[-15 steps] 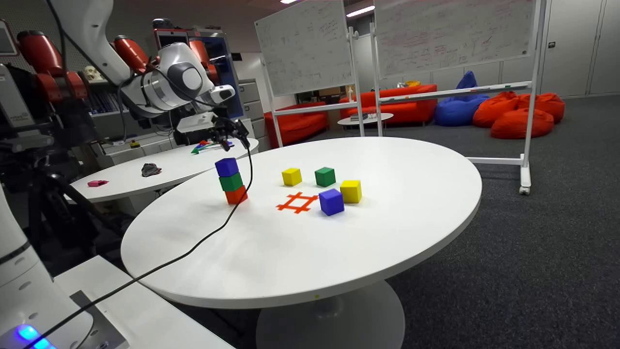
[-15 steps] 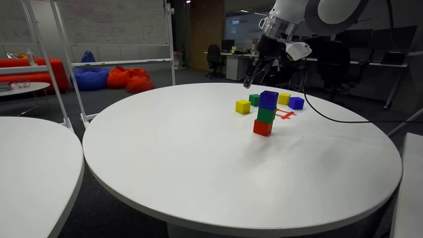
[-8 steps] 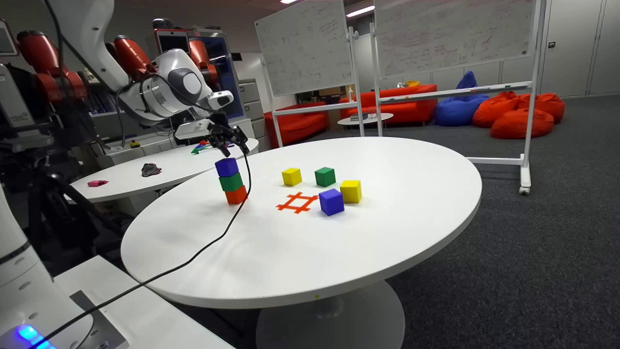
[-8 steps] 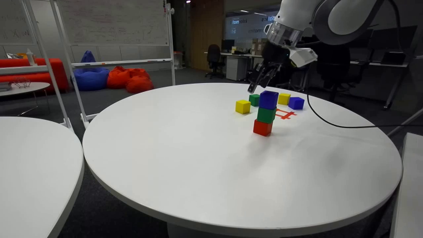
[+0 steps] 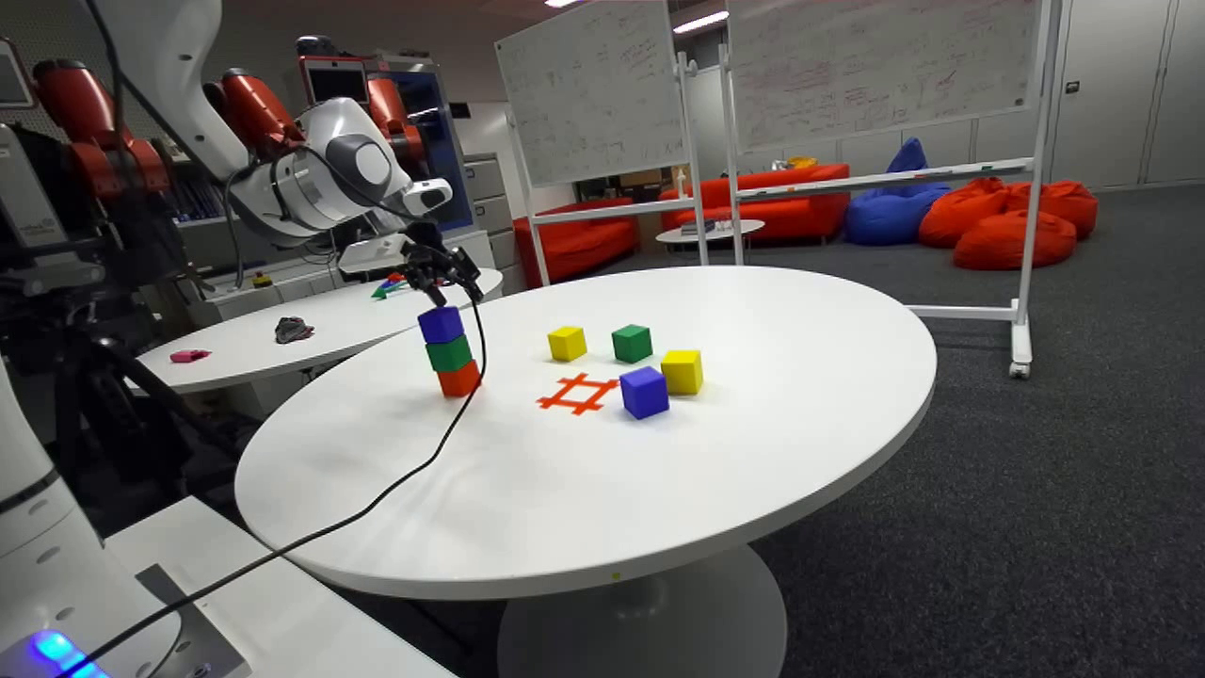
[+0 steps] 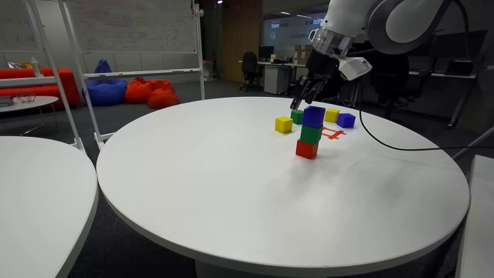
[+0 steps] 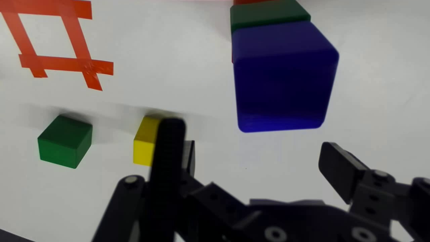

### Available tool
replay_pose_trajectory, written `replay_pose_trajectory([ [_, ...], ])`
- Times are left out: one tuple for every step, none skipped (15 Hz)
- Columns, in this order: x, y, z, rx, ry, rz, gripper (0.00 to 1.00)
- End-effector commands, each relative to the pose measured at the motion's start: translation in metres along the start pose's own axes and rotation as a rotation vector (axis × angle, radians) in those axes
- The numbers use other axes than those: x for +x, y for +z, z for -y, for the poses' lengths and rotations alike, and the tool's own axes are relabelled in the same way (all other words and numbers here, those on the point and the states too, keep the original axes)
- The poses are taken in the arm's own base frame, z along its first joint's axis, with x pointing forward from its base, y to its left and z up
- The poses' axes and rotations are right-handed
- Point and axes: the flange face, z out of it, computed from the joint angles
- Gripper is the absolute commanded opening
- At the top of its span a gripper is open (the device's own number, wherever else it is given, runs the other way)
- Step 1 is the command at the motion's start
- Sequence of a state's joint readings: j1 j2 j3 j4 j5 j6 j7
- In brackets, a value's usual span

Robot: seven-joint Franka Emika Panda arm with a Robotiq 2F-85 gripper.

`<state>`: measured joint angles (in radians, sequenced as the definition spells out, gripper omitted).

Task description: Unstack all the toy blocks then put the orange block in the marked zone

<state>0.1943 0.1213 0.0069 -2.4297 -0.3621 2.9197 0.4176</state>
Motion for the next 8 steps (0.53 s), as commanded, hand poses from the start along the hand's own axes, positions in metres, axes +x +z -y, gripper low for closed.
replay_pose_trajectory([
  [-0.001, -0.002, 0.003, 0.009, -0.004, -0.015, 1.00],
  [-0.002, -0.005, 0.005, 0.011, -0.016, -0.032, 1.00],
  [-0.002, -0.005, 0.007, 0.013, -0.024, -0.029, 1.00],
  [-0.004, -0.003, 0.010, 0.019, -0.027, -0.011, 1.00],
  [-0.006, -0.002, 0.013, 0.026, -0.036, 0.009, 1.00],
  [-0.008, -0.002, 0.016, 0.028, -0.031, 0.030, 1.00],
  [-0.010, -0.002, 0.019, 0.035, -0.028, 0.054, 1.00],
  [-0.012, -0.003, 0.020, 0.041, -0.023, 0.075, 1.00],
])
